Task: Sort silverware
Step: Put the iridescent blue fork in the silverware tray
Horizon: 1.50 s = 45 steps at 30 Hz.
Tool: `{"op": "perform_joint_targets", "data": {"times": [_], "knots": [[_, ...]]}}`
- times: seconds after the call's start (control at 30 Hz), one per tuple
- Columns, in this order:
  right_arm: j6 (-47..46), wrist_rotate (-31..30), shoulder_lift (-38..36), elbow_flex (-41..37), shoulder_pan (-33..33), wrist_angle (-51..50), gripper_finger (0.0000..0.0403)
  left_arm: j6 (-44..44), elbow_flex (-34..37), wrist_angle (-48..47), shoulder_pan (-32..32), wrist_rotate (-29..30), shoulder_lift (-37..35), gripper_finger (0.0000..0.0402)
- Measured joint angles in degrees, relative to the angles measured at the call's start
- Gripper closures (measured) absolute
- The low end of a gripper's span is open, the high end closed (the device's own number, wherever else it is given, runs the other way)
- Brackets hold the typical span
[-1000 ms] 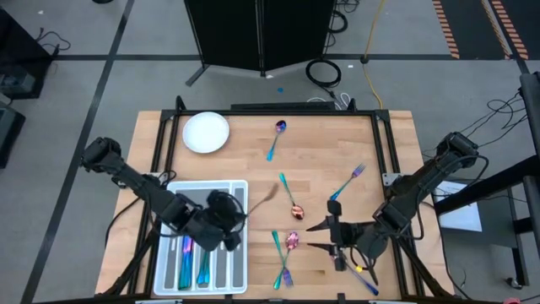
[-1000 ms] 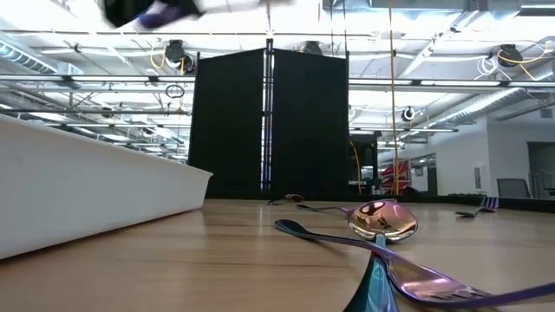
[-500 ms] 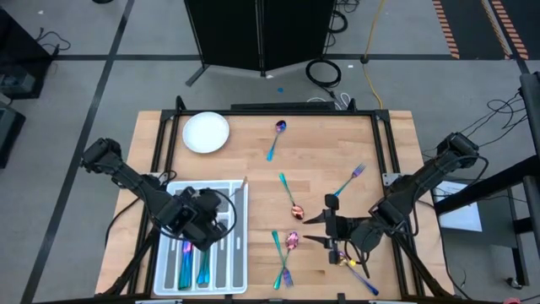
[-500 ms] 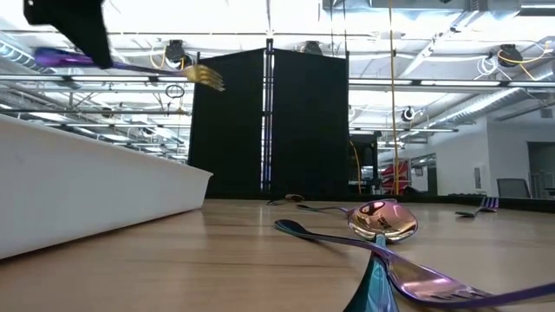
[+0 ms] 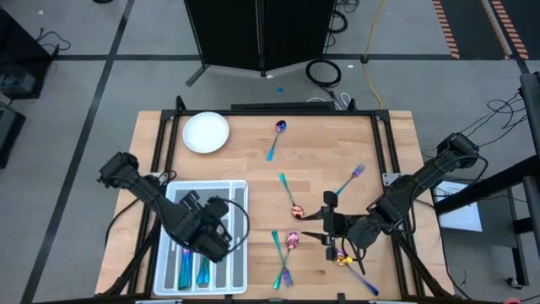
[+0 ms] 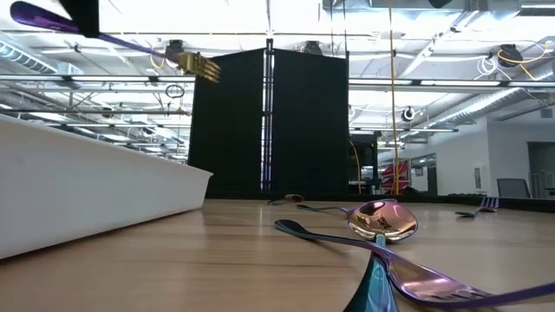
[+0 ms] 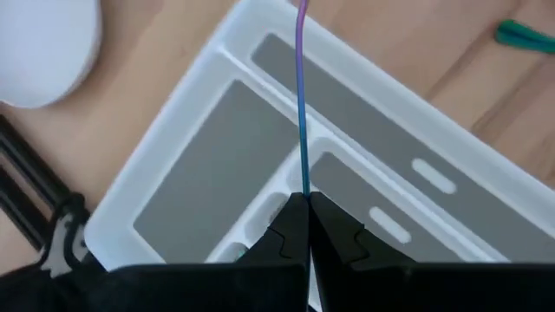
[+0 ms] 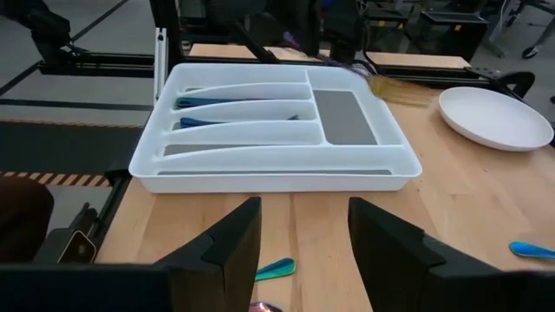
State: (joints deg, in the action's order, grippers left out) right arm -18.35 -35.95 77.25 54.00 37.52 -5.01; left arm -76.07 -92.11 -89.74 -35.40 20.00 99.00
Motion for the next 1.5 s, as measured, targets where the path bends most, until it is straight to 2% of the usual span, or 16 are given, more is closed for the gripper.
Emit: {"op": "perform_joint_targets", "data": {"times": [0.2,0.3,0.4,0.57,0.67,0.73,0.83,0.93,1.07,1.17,1.23,1.4,1.5], "knots": [[0.0,0.1,0.0,0.0,0.0,0.0,0.0241,-2.0,-3.1,-0.3,-1.8,-2.4,4.8,0.0402],[-0.1,0.1,0.0,0.0,0.0,0.0,0.0241,-4.5,-3.1,-0.2,-3.2,-2.5,5.9,0.0401],[-4.1,-1.6,1.1,0.0,-0.6,0.4,0.0241,-5.2,-3.2,-0.2,-4.5,-0.6,6.4,0.0402],[-8.4,-8.5,3.3,0.0,-3.1,0.1,0.0241,6.5,-3.2,5.7,-5.3,12.6,5.9,0.0402],[-1.0,-8.3,3.2,0.0,-3.9,0.4,0.0241,17.2,-3.2,14.2,-4.9,19.3,4.5,0.0402],[6.0,-6.3,2.9,0.0,-3.2,0.6,0.0241,25.5,-3.2,21.9,-3.9,19.3,3.5,0.0401],[12.4,-3.9,2.9,0.0,-1.8,0.6,0.0241,38.4,-3.2,33.1,-2.3,14.9,2.0,0.0401],[16.5,-0.7,2.9,0.0,-1.0,0.5,0.0241,49.5,-3.2,42.9,-0.4,6.1,-0.1,0.0402],[22.8,2.0,2.9,0.0,-0.7,2.0,0.0241,62.1,-3.2,55.5,1.8,-11.7,-1.9,0.0402],[31.2,4.8,2.8,0.0,-0.6,9.9,0.0241,69.4,-3.2,65.0,3.1,-26.2,-2.2,0.0401],[37.7,9.9,2.8,0.0,-0.7,17.1,0.0241,73.3,-3.2,68.9,3.8,-33.2,-2.2,0.0401],[50.2,23.9,2.8,0.0,-0.2,35.0,0.0241,80.0,-1.5,75.7,5.9,-40.8,-2.2,0.0402],[51.9,29.0,2.8,0.0,-0.3,41.1,0.0241,80.9,1.3,80.1,8.4,-45.4,-2.1,0.0402]]}}
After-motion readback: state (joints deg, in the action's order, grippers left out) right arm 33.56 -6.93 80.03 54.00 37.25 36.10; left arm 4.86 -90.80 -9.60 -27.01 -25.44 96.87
